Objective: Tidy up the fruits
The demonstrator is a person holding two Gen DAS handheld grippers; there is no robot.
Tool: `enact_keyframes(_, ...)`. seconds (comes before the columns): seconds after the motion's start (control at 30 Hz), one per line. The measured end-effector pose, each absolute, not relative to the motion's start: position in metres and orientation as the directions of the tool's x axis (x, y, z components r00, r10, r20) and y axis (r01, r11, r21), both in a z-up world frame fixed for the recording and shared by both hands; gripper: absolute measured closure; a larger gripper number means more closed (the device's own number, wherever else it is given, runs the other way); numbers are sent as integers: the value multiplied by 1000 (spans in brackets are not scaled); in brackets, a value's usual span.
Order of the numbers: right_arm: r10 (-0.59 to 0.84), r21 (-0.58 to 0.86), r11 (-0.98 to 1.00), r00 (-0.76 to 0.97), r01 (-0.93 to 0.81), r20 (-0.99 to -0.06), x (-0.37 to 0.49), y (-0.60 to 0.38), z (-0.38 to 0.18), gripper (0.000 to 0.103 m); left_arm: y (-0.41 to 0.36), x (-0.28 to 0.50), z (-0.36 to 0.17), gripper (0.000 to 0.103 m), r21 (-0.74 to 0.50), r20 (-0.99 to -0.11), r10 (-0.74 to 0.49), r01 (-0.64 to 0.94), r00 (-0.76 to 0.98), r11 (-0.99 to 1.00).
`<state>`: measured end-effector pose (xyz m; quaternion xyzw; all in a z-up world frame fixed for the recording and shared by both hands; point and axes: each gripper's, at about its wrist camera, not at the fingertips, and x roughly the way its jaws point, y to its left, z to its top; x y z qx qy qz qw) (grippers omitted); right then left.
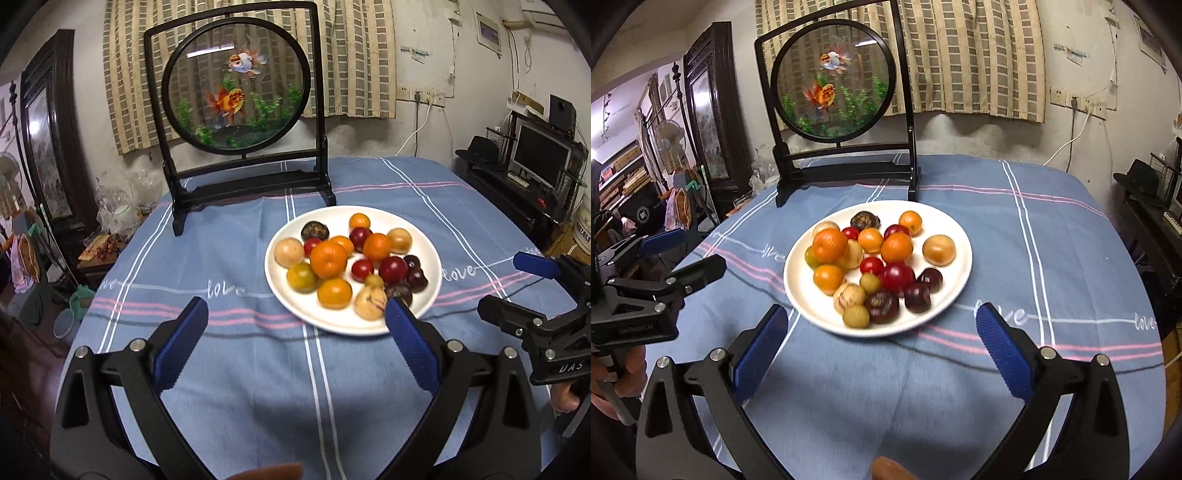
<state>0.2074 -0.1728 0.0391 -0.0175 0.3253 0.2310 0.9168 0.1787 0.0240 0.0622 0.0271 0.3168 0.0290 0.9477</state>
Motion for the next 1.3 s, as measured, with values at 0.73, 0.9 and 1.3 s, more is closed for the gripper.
enact_keyframes(0.73, 394, 80, 896, 698, -438, -598, 144, -186, 35, 1, 21, 116, 47, 5, 74, -620, 78, -41, 781, 996)
enact_keyframes(0.9, 395, 81, 896, 701, -437, -594, 144, -186, 35, 1, 17, 115, 46, 4, 99, -607, 101, -52, 788, 994)
enact_keyframes(1.3, 395, 82, 896, 697, -437, -598, 146, -185, 34, 1, 21, 121, 43, 4, 95, -614, 110, -65, 781, 993)
